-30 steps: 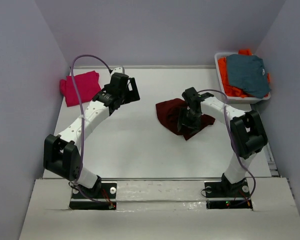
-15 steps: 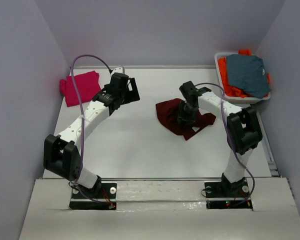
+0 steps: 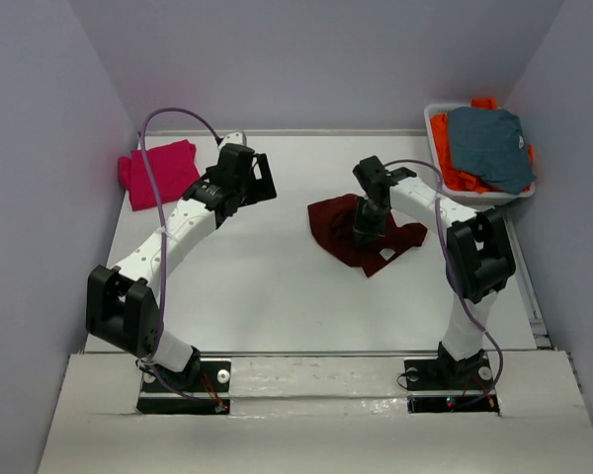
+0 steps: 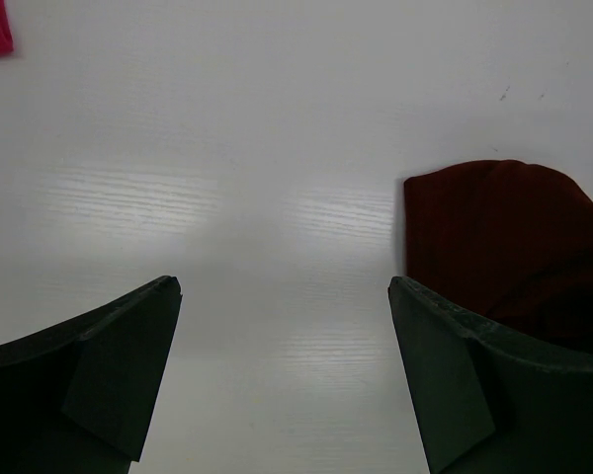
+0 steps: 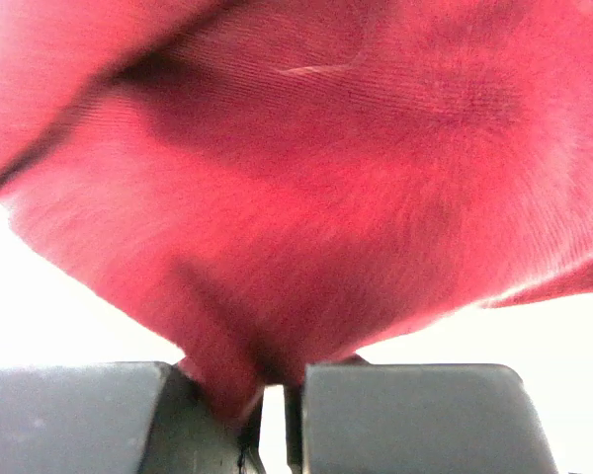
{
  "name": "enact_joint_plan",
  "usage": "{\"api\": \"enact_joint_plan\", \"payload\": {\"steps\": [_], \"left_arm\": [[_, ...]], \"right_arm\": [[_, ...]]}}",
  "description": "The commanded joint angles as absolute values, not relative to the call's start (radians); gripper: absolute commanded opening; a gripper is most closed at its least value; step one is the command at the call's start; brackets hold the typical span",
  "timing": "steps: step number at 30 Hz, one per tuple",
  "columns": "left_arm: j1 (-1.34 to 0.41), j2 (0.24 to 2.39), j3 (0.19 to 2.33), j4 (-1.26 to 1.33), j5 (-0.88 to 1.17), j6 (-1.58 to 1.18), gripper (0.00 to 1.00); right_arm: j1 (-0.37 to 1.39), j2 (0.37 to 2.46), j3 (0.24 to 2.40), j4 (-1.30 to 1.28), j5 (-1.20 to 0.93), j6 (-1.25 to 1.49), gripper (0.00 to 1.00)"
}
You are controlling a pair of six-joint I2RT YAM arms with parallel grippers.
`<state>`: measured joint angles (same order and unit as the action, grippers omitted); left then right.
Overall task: Fold and stack the t-shirts
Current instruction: Flatten the tshirt out
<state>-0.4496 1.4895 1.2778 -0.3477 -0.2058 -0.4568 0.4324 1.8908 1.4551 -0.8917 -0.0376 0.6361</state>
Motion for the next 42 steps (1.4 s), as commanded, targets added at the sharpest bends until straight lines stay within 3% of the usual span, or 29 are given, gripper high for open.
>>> {"api": "enact_joint_plan", "payload": {"steps": [1, 10, 24, 33, 42], "left_arm": [[-0.445, 1.465, 1.301, -0.327, -0.213, -0.446, 0.99], [-0.445, 1.476, 1.304, -0.324, -0.207, -0.446, 0.99], [-0.466, 1.561, 1.299, -0.275, -0.018, -0.433, 0.97], [-0.52, 1.643, 1.333, -0.256, 0.044, -0.462, 0.95], [-0.56, 1.723, 1.393, -0.247, 0.072, -0.483, 0.93]], "right_arm": [[0.433, 1.809, 1.586, -0.951, -0.005, 0.615, 0.07], [0.433, 1.729, 1.842, -1.101, 0.077, 0.588, 0.07], [0.433, 1.758, 2.517, -1.347, 0.13, 0.48, 0.07], [0.442, 1.651, 2.439, -1.308, 0.009, 0.42, 0.07], [0.479, 1.709, 2.425, -1.474, 0.144, 0.402, 0.07]]}}
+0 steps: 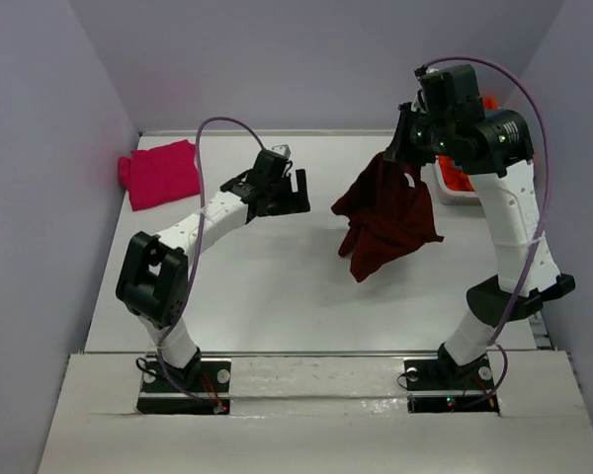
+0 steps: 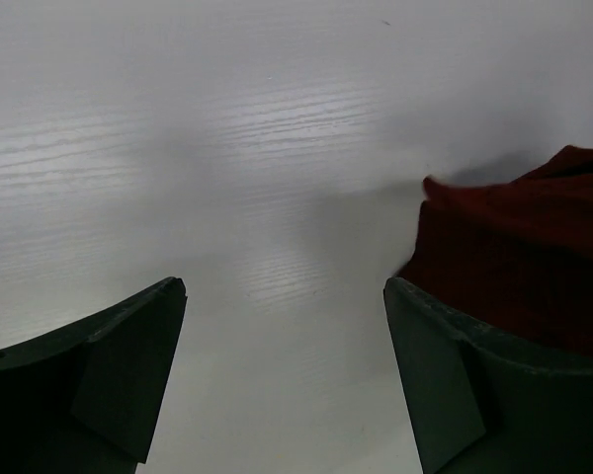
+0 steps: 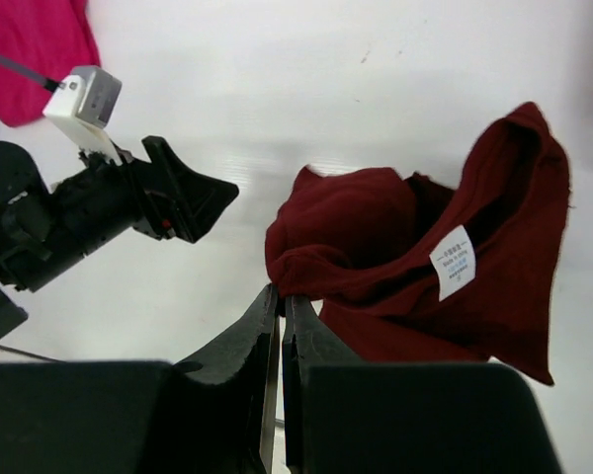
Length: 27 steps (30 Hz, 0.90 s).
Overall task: Fold and stack the t-shirts
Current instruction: Flatten the tshirt out
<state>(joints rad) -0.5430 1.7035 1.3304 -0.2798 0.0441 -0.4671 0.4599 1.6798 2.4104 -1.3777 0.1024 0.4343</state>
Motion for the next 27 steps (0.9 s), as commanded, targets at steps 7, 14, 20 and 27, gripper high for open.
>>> {"api": "enact_joint_plan", "payload": {"steps": [7, 14, 20, 27], "left_arm": [[-0.578, 1.749, 1.413, -0.249, 0.064, -0.477, 0.9], [-0.578, 1.726, 1.385, -0.209, 0.103, -0.471, 0.89], [-0.578, 1.733, 1.347, -0.129, 0.21, -0.486, 0.9], [-0.578, 1.87, 1.332, 0.27, 0.829, -0.685, 0.84]], "right_arm": [[0.479, 1.692, 2.344, -1.439, 0.239, 0.428, 0.07], [0.479, 1.671, 2.468, -1.367, 0.299, 0.411, 0.07], [0.479, 1.643, 2.471, -1.336, 0.287, 0.391, 0.07], [0.479, 1.615, 2.445, -1.307, 0.259, 0.4, 0.07]]}}
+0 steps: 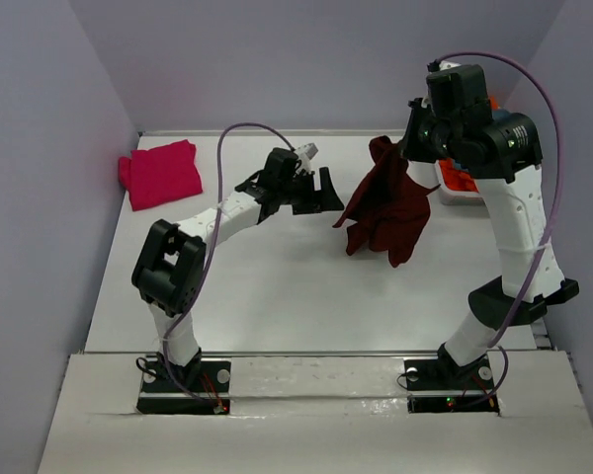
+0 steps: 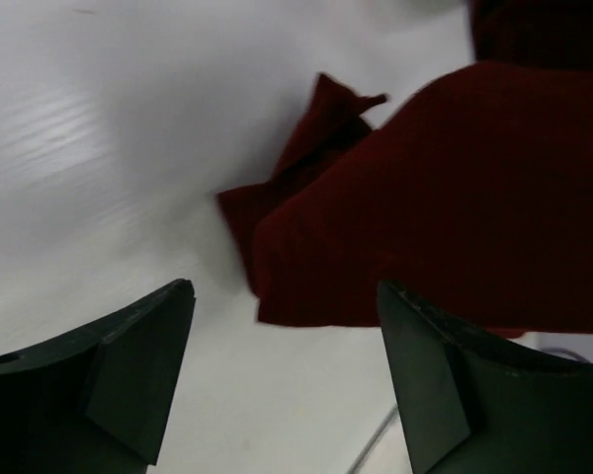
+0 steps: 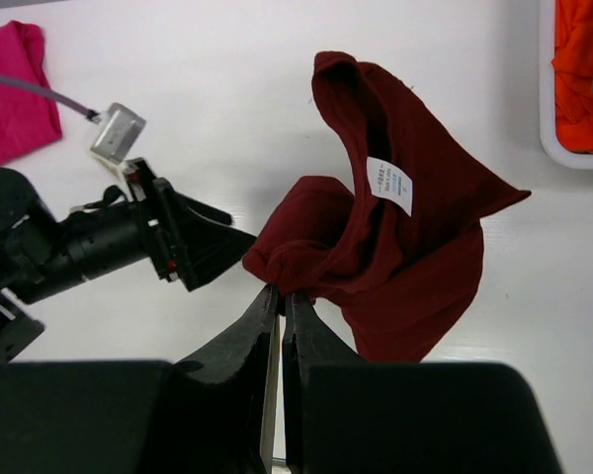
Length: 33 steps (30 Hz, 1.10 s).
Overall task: Fold and stack the t-shirts
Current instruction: Flatten the tshirt out
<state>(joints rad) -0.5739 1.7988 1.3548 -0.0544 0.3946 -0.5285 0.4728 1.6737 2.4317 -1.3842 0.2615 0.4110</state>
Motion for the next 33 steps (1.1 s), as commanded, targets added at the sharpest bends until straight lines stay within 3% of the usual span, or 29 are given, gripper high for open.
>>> {"api": "enact_joint_plan", "payload": {"steps": [1, 5, 19, 23, 27, 28, 33], "left_arm": [[-0.589, 1.884, 1.325, 0.32, 0.83, -0.734, 0.84], [-0.607, 1.925, 1.315, 0.501, 0.959, -0.876, 0.84], [-0.617, 1.848, 1.256, 0.474, 0.92, -0.788, 0.81], [-0.617, 1.893, 1.319, 0.436, 0.919, -0.776, 0.69], [-0.617, 1.922, 1.356, 0.428, 0.925, -0.776, 0.51], [-0.617, 1.928, 1.379, 0.408, 0.925, -0.772, 0.43], [-0.617, 1.948, 1.44, 0.313, 0.89, -0.727, 0.32]], "right_arm": [[0.479, 1.617, 2.453, -1.307, 0.259, 0.4, 0.07], [0.479, 1.643, 2.494, -1.367, 0.276, 0.399, 0.07], [0.479, 1.614, 2.41, -1.321, 0.27, 0.402, 0.07], [0.479, 1.631, 2.427, -1.327, 0.255, 0.403, 0.07], [0.479, 1.626, 2.418, -1.327, 0.259, 0.402, 0.07], [0.479, 1.626, 2.419, -1.328, 0.259, 0.4, 0.07], [0.479, 1.628, 2.421, -1.333, 0.259, 0.393, 0.07]]}}
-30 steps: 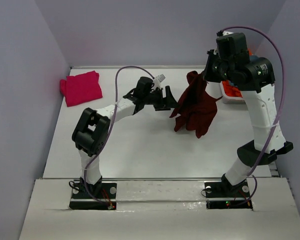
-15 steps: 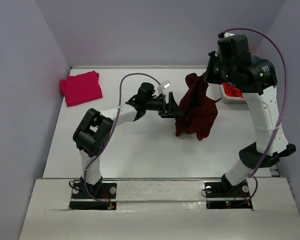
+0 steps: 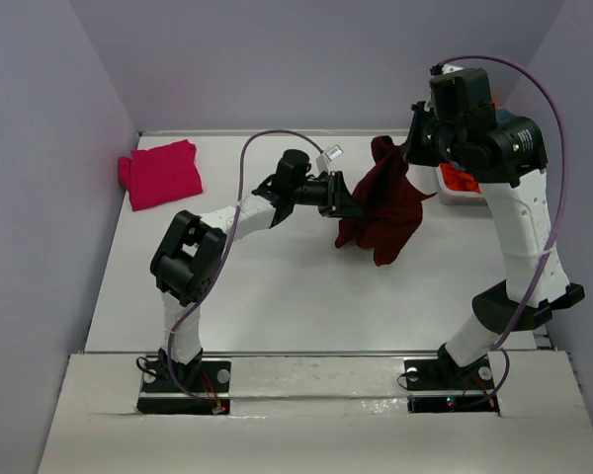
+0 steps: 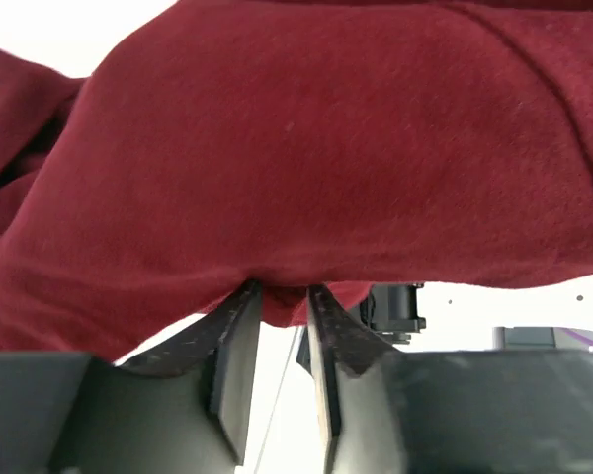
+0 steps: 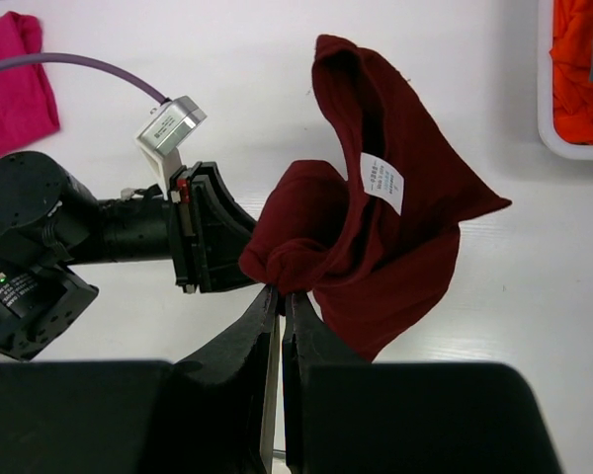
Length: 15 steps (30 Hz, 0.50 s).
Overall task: Fold and stack the t-shirts
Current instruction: Flatten the tshirt out
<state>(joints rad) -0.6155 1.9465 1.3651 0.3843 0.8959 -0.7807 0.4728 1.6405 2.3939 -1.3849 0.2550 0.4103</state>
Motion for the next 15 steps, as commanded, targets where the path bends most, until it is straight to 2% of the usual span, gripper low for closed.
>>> {"api": "enact_joint_plan", "payload": {"steps": [1, 4, 5, 7, 9, 10, 11, 12, 14, 15], "left_arm": [[-0.617, 1.95, 1.451, 0.289, 0.876, -0.71, 0.3], [-0.617, 1.956, 1.488, 0.215, 0.819, -0.649, 0.19], [-0.617, 1.954, 1.503, 0.181, 0.805, -0.637, 0.09], [-0.617, 1.945, 1.514, 0.144, 0.752, -0.601, 0.07], [-0.617, 1.934, 1.522, 0.086, 0.676, -0.571, 0.18], [-0.617, 1.918, 1.52, 0.069, 0.645, -0.54, 0.27], [-0.617, 1.908, 1.51, 0.048, 0.599, -0.526, 0.43], [-0.617, 1.895, 1.508, 0.035, 0.577, -0.503, 0.5], [-0.617, 1.885, 1.505, 0.006, 0.545, -0.483, 0.62], [-0.617, 1.882, 1.503, 0.002, 0.525, -0.477, 0.64]], "right_arm": [[0.479, 1.629, 2.419, -1.335, 0.258, 0.391, 0.07], [0.479, 1.629, 2.418, -1.335, 0.255, 0.391, 0.07], [0.479, 1.631, 2.416, -1.335, 0.255, 0.391, 0.07], [0.479, 1.629, 2.407, -1.333, 0.253, 0.391, 0.07], [0.479, 1.629, 2.405, -1.333, 0.249, 0.391, 0.07], [0.479, 1.628, 2.401, -1.332, 0.249, 0.391, 0.07], [0.479, 1.626, 2.398, -1.331, 0.249, 0.393, 0.07], [0.479, 1.626, 2.395, -1.33, 0.249, 0.393, 0.07], [0.479, 1.628, 2.39, -1.33, 0.242, 0.394, 0.07], [0.479, 1.628, 2.388, -1.33, 0.241, 0.396, 0.07]]}}
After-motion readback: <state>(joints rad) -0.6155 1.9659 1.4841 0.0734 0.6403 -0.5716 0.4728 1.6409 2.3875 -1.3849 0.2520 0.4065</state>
